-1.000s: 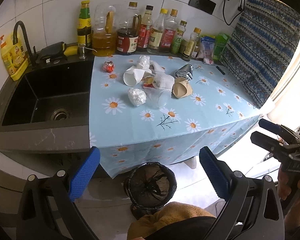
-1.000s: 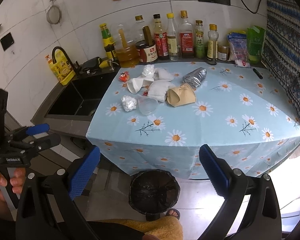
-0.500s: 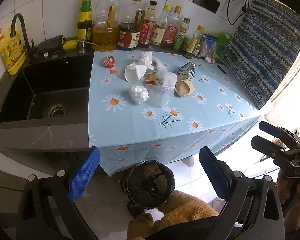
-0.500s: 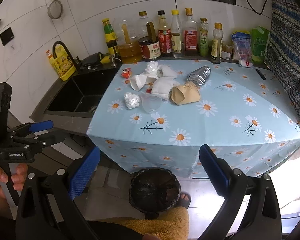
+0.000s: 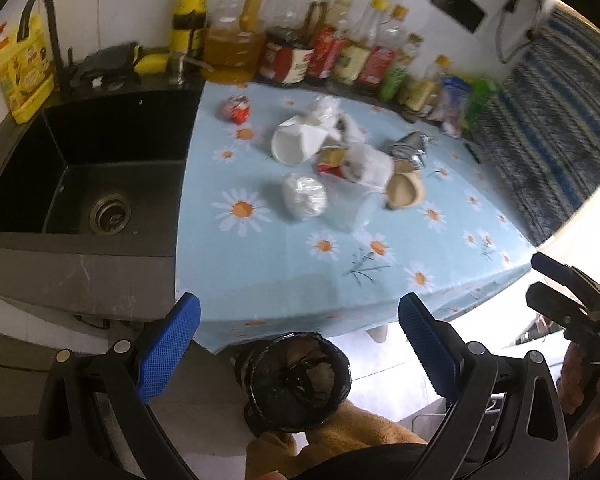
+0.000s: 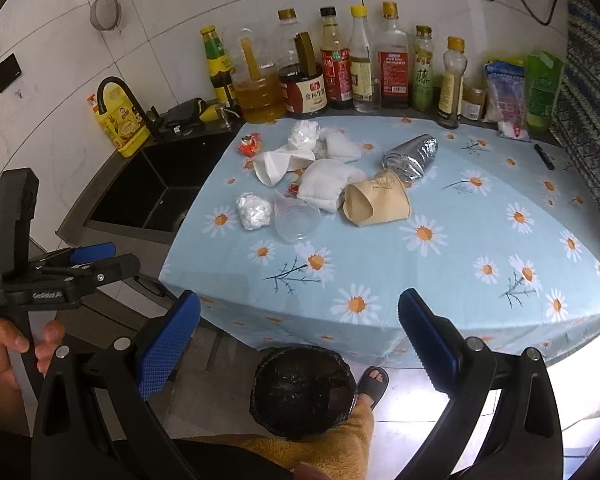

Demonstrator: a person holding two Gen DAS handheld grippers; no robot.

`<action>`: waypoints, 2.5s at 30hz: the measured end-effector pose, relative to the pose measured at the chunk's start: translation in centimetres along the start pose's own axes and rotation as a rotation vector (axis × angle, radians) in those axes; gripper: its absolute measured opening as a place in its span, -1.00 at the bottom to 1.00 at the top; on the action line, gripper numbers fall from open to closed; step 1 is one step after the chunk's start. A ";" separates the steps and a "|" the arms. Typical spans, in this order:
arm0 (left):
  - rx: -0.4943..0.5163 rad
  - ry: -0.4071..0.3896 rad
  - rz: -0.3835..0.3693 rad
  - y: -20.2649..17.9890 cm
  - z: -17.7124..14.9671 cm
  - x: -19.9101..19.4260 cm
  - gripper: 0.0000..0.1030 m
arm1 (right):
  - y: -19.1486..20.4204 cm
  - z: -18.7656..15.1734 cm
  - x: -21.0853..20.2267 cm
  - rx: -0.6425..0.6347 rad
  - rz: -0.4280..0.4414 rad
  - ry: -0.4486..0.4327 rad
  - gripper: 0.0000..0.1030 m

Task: Collect trash
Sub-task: 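Close the left tool on the plastic bag while the right tool grasps the paper cup, then carry the plastic bag and paper cup in both tools over the bin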

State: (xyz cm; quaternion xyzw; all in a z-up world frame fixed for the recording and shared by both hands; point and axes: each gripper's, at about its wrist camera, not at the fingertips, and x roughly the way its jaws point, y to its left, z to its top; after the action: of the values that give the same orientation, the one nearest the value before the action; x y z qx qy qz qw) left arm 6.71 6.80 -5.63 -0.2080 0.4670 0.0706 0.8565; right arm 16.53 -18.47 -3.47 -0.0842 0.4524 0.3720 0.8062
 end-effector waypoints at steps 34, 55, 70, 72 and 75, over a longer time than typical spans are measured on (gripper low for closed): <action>-0.290 0.170 0.060 2.5 9.7 15.8 0.84 | -12.0 10.4 19.4 -0.118 0.151 0.240 0.87; -0.239 0.225 0.110 1.7 10.2 17.9 0.27 | -12.6 10.1 19.8 -0.120 0.178 0.239 0.48; -0.181 0.178 0.085 0.7 9.7 15.7 -0.10 | -11.9 9.2 16.3 -0.092 0.144 0.179 0.48; -0.172 0.167 0.076 0.6 9.4 15.0 -0.10 | -11.5 8.9 15.6 -0.093 0.137 0.170 0.48; -0.160 0.151 0.062 0.5 8.8 13.8 -0.10 | -10.8 8.4 14.6 -0.092 0.129 0.159 0.48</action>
State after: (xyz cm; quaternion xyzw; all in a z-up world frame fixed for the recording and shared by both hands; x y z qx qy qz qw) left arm 20.96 9.97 -13.01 -0.2660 0.5293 0.1184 0.7969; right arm 33.99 -14.52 -12.34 -0.1210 0.5018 0.4354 0.7375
